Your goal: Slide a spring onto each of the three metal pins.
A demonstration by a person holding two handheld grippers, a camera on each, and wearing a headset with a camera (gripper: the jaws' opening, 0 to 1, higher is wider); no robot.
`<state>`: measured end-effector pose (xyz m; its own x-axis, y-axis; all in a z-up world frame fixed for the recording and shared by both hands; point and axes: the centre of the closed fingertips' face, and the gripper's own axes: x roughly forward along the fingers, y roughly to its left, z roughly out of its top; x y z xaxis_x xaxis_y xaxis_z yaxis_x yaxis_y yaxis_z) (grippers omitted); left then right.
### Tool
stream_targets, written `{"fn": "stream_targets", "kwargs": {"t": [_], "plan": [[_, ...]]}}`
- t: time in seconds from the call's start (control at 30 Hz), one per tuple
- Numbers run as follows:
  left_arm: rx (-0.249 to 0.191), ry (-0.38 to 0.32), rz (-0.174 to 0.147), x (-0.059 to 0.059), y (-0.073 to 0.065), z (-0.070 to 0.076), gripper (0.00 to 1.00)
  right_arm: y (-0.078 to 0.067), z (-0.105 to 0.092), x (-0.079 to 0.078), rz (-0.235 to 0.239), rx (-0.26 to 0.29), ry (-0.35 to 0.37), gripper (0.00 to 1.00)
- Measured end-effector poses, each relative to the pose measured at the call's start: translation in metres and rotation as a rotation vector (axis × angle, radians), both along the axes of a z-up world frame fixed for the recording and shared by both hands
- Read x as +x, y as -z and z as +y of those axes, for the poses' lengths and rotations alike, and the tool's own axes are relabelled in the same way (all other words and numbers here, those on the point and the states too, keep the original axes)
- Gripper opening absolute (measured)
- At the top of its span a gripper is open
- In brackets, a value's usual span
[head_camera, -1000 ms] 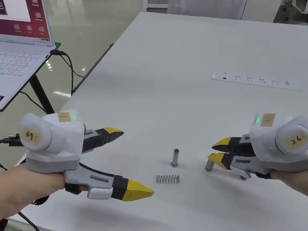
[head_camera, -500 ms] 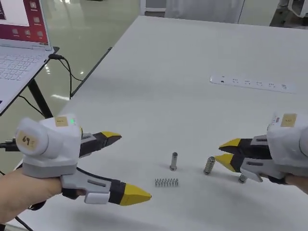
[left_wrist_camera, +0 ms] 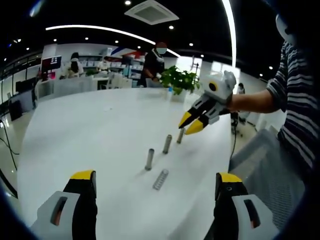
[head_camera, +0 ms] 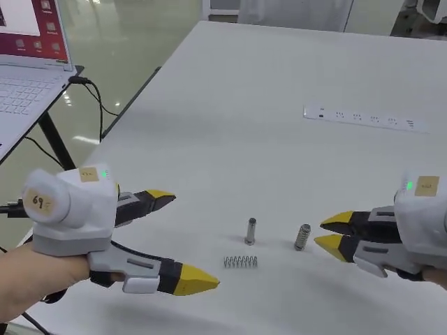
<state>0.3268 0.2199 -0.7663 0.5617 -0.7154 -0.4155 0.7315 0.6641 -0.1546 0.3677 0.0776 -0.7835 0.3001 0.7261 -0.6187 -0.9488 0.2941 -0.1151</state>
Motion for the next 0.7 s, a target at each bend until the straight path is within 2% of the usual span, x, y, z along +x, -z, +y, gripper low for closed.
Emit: {"fn": "stream_targets", "kwargs": {"t": [0.37,0.7], "plan": [[0.003,-0.008,0.006,-0.001,0.002,0.003,0.96,0.019,-0.004,-0.015,0.038,-0.027,-0.015,0.10],[0.004,-0.006,0.014,-0.004,0.005,0.002,0.95,0.021,0.009,-0.022,0.035,-0.032,-0.051,0.10]]}}
